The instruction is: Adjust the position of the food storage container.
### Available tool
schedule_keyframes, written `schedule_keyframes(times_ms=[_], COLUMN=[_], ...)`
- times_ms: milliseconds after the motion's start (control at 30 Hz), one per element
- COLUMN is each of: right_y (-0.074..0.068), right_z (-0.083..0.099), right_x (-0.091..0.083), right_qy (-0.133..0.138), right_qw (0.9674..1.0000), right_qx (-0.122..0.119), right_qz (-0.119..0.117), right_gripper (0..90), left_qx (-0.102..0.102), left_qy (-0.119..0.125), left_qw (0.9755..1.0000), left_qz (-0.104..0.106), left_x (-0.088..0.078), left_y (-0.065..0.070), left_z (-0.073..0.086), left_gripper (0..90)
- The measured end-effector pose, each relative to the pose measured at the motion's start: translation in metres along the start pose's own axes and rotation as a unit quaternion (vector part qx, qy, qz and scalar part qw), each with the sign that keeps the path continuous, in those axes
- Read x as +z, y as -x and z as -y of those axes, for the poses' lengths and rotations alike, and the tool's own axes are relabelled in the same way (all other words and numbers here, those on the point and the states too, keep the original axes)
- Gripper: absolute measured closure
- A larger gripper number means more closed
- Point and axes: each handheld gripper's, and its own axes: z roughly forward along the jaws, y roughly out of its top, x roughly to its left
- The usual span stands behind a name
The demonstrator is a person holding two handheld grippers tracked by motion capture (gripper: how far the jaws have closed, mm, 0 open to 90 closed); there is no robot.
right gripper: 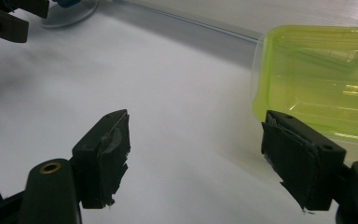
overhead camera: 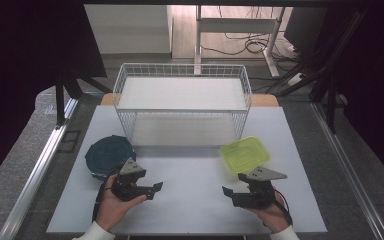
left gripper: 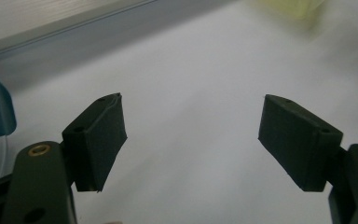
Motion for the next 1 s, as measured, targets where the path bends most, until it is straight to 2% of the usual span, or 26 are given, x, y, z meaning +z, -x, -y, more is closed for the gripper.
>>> schedule_keyframes(times_ms=[367, 700, 833, 900, 967, 1000], right_y=[-0.005, -0.003, 0.001, 0.002, 0.003, 0.003], right_z=[-0.003, -0.003, -0.004, -0.005, -0.003, -0.002], right_x=[0.006, 0.001, -0.003, -0.007, -0.010, -0.011], right_qy=[-0.008, -0.008, -0.003, 0.001, 0.004, 0.005], right_qw=[0.9999, 0.9999, 1.0000, 0.9999, 1.0000, 1.0000], right_qx=[-0.014, -0.004, 0.001, 0.000, 0.004, 0.007], right_qz=[-0.002, 0.006, 0.009, 0.010, 0.005, 0.003], right_gripper=[23.3, 23.0, 23.0, 23.0, 23.1, 23.1], left_qx=[-0.004, 0.013, 0.023, 0.019, 0.024, 0.034], left_qy=[0.003, 0.000, 0.008, 0.013, 0.015, 0.015], left_qw=[1.0000, 0.9998, 0.9996, 0.9996, 0.9995, 0.9993], left_qz=[-0.001, 0.017, 0.016, 0.016, 0.013, 0.010], left_x=[-0.008, -0.004, -0.011, -0.013, -0.019, -0.024], left_y=[0.000, 0.004, 0.002, 0.002, 0.001, 0.000], left_z=[0.006, 0.002, -0.007, -0.010, -0.016, -0.022], left_gripper=[22.4, 23.3, 23.4, 23.7, 23.9, 24.1])
